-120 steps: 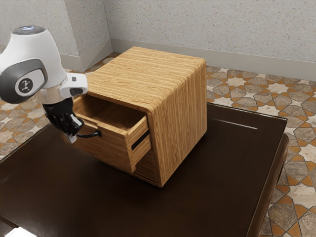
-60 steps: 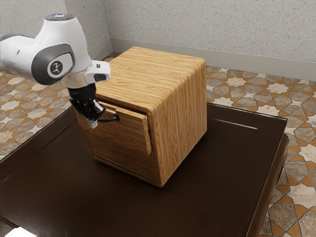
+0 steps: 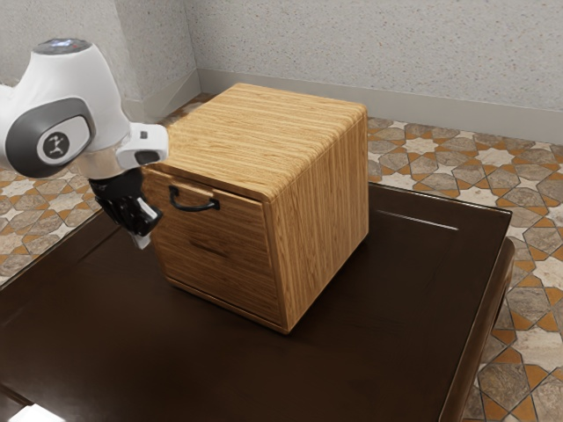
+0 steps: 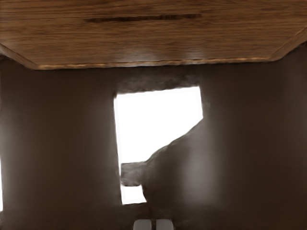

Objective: Push the drawer handle with one arm to close the drawer

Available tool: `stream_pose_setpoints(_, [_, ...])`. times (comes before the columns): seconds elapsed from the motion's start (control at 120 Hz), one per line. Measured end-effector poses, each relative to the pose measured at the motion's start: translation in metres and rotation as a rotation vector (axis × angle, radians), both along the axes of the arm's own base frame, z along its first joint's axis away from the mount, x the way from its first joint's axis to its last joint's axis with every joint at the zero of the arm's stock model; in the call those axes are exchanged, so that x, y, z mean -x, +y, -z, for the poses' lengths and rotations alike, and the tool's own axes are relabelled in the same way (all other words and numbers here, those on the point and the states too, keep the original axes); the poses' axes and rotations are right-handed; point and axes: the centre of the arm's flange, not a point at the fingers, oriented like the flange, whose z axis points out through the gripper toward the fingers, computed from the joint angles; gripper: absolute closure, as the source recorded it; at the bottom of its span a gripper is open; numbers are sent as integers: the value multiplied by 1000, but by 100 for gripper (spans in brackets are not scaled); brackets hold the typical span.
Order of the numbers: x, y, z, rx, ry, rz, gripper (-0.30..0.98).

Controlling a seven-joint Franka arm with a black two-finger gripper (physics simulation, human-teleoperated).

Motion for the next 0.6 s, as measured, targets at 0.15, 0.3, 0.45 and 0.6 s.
stream_pose_setpoints(0.15, [46, 0, -27, 18, -59, -37, 57])
stream_pose_setpoints(0.3, [22, 10, -106, 28, -116, -85, 29])
stream_pose_setpoints(0.45, [-18, 37, -131, 23, -21, -67, 14])
stream_pose_setpoints(0.6, [-39, 44, -99, 26, 100, -4, 7])
